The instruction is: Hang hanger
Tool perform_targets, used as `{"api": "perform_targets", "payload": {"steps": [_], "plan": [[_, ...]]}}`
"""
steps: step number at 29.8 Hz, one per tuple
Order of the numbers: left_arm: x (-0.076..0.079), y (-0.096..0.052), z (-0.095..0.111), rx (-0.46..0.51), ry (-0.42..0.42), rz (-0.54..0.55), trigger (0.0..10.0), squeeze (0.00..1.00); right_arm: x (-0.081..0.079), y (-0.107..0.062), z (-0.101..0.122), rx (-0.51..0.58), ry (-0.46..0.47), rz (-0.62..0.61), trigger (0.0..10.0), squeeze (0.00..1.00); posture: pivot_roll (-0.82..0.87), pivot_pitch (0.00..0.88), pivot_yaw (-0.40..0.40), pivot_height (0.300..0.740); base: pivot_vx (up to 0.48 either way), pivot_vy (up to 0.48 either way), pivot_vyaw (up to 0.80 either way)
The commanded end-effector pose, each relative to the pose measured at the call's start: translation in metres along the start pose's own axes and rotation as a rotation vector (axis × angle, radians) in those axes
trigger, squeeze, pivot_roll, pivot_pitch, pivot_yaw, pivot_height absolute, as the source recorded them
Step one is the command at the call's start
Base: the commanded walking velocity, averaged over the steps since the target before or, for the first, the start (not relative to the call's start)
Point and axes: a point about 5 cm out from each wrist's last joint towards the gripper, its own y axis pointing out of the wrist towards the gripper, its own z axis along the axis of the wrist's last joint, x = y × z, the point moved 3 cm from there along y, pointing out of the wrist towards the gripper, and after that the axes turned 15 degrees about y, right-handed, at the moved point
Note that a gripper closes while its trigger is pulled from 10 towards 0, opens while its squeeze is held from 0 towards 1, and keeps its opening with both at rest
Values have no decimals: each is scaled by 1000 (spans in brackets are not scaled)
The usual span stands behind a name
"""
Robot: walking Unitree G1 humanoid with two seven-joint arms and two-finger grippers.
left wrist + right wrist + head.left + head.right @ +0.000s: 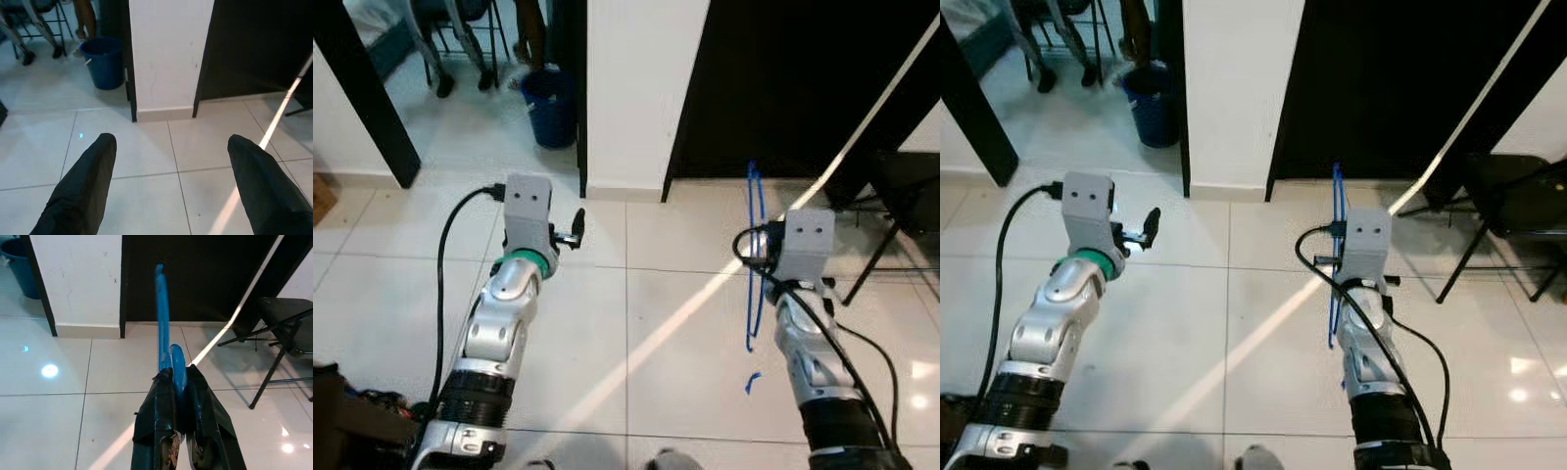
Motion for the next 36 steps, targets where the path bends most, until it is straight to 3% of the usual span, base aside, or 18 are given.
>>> {"api": "perform_targets", "payload": {"steps": [1, 11, 36], "plan": [[5, 0, -3, -13, 0, -13, 10000, 0, 7, 0, -2, -8, 4, -17, 10000, 0, -48, 45, 5, 740, 0, -480, 0], [-2, 1, -3, -12, 11, -4, 10000, 0, -4, -2, -1, 7, 20, 35, 10000, 0, -47, 39, 8, 740, 0, -480, 0], [-9, 3, -2, -15, 44, 3, 10000, 0, -5, -4, -6, -1, 42, 32, 10000, 0, -38, 56, 6, 740, 0, -480, 0]]}}
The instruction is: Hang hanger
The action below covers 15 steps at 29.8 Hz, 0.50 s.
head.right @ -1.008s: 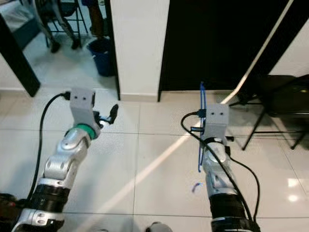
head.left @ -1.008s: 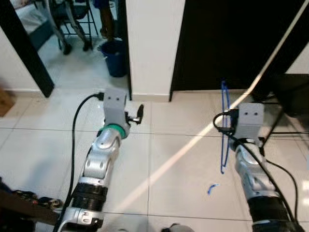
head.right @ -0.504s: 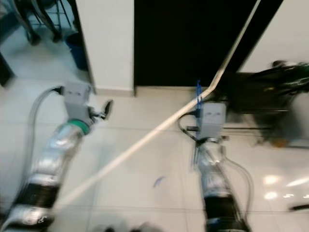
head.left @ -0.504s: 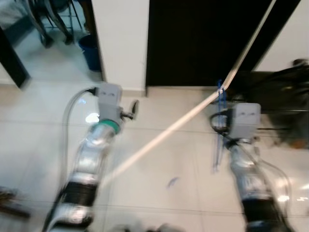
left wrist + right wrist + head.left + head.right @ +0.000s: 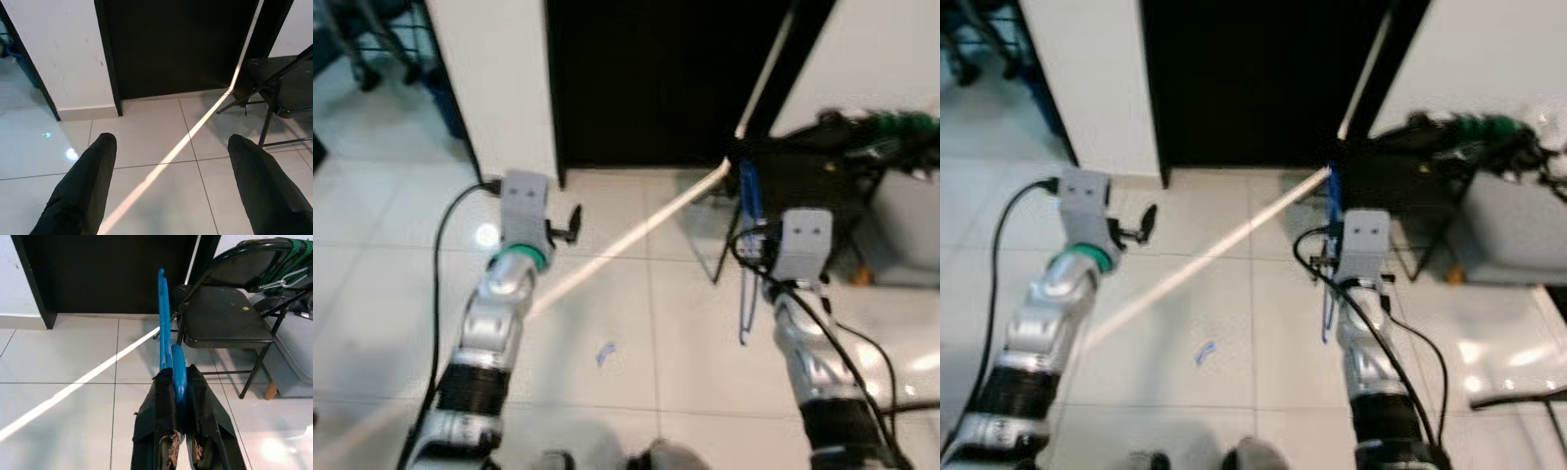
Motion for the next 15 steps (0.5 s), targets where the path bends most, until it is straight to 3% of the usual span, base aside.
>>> {"api": "perform_targets", "payload": {"steps": [1, 15], "plan": [[6, -2, -5, -23, 4, -18, 10000, 0, 6, -2, -4, -11, 5, -19, 10000, 0, -38, 56, 6, 740, 0, -480, 0], [8, -2, -4, -20, 3, -23, 10000, 0, 7, -1, -1, -5, 0, -19, 10000, 0, -49, 60, 4, 740, 0, -480, 0]]}}
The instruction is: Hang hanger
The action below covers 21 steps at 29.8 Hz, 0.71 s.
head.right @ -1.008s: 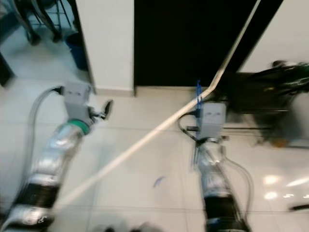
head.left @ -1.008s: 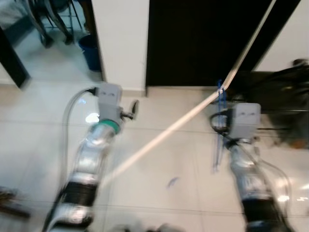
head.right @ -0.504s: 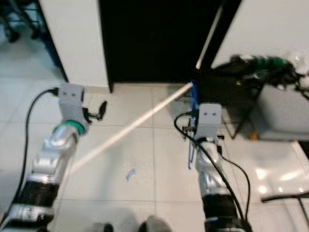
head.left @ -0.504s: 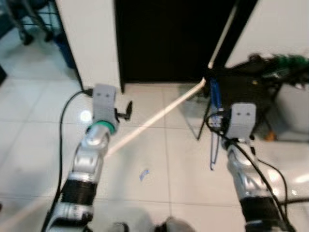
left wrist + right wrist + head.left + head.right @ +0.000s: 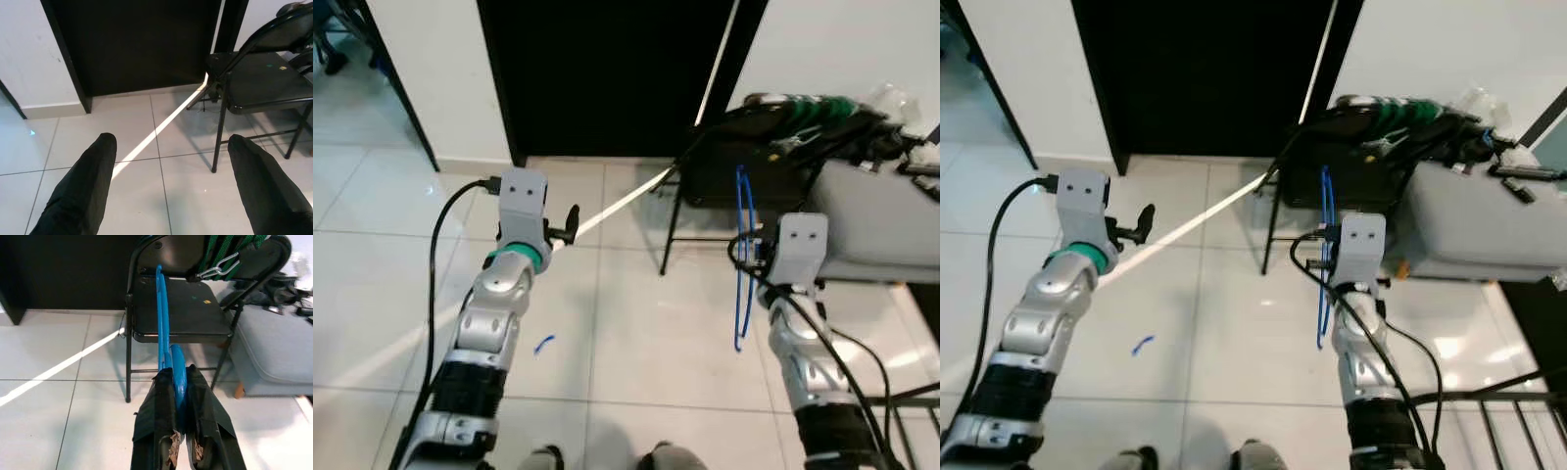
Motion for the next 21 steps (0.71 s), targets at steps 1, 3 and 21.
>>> {"api": "perform_targets", "payload": {"steps": [1, 3, 21], "plan": [[6, -1, -4, -15, -3, -12, 10000, 0, 8, -2, -4, -13, -4, -23, 10000, 0, -49, 62, 5, 740, 0, -480, 0], [7, -1, -4, -14, -2, -13, 10000, 0, 8, -1, -3, -12, -3, -24, 10000, 0, -49, 62, 5, 740, 0, -480, 0], [6, 1, -4, -25, -27, -19, 10000, 0, 9, -2, -3, -7, 1, -28, 10000, 0, -55, 60, 14, 740, 0, -475, 0]]}}
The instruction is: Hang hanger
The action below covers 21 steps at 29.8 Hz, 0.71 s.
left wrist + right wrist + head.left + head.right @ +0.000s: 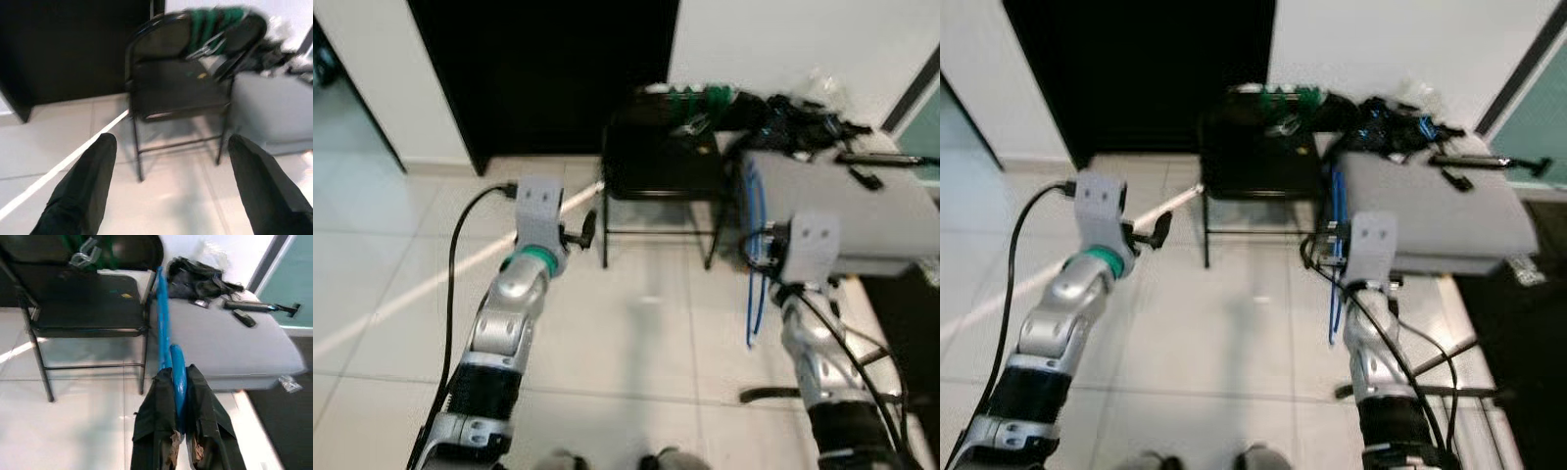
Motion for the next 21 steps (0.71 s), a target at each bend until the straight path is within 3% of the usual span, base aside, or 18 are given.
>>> {"api": "perform_targets", "payload": {"steps": [1, 3, 5, 14, 21], "plan": [[1, -2, -12, -45, -26, -3, 10000, 0, 2, -2, -6, -19, -3, -5, 10000, 0, -55, 60, 14, 740, 0, 0, 0], [-1, -3, -14, -65, -126, 16, 10000, 0, 2, -2, -6, -19, -3, -5, 10000, 0, -56, 61, 14, 740, 0, 0, 0], [-3, -2, -12, -65, -143, 24, 10000, 0, 2, -2, -5, -18, -4, -5, 10000, 0, -54, 62, 11, 740, 0, 240, 0], [-6, -2, -6, -25, -134, 18, 10000, 0, 1, -2, -6, -18, -1, 0, 10000, 0, -49, 62, 12, 740, 0, 468, 0], [-1, -3, -7, -37, -72, -17, 10000, 0, -1, -2, -6, -19, 3, 4, 10000, 0, -49, 61, 15, 740, 0, 0, 0]]}}
